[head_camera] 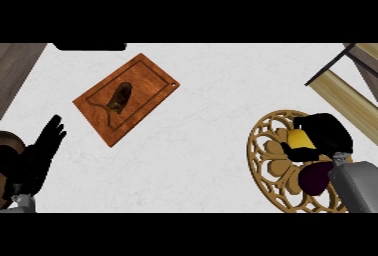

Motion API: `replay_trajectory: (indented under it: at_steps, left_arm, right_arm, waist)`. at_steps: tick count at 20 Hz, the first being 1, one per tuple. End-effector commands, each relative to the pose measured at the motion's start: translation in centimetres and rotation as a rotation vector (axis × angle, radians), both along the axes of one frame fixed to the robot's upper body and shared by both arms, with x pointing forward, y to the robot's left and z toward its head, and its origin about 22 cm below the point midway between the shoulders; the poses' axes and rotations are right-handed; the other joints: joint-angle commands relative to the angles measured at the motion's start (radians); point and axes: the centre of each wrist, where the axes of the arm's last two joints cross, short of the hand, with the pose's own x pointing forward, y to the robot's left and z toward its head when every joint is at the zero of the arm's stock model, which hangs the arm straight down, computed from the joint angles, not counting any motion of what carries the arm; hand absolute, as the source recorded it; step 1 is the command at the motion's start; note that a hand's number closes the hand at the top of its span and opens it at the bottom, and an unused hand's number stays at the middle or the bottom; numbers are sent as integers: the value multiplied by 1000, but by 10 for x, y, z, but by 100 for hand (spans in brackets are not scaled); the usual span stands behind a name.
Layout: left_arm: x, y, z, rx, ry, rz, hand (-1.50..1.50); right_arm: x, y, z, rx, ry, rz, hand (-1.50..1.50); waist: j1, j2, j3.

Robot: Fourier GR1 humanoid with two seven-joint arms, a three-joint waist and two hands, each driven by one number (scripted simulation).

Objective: Pick the lemon from the placemat and place it in the tiered shelf

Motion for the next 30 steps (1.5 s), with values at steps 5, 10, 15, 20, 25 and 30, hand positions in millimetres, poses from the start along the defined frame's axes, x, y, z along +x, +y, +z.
replay_trajectory:
  at_steps: [5, 10, 15, 20, 25, 30]
  left_arm:
    - [-2, 5, 9, 3, -10, -10, 0]
    - [-3, 6, 6, 2, -1, 14, 0]
    - [0, 8, 4, -3, -9, 11, 0]
    - [-23, 5, -1, -23, 3, 8, 0]
    - [-11, 13, 11, -8, 6, 1, 0]
    - [-2, 8, 9, 4, 10, 9, 0]
  right_arm:
    - [24, -14, 23, 248, -75, -459, 150]
    - [49, -9, 76, 370, -167, -716, 150]
    - [49, -2, 133, 429, -293, -782, 150]
    - [26, -2, 180, 625, -383, -829, 150]
    - [-14, -1, 235, 761, -519, -857, 150]
    - [-40, 1, 292, 753, -628, -841, 150]
  waist:
    - [8, 4, 3]
    - [-1, 0, 1]
    - [-8, -1, 1]
    - [-10, -7, 2]
    - [-19, -7, 2]
    - [-8, -1, 2]
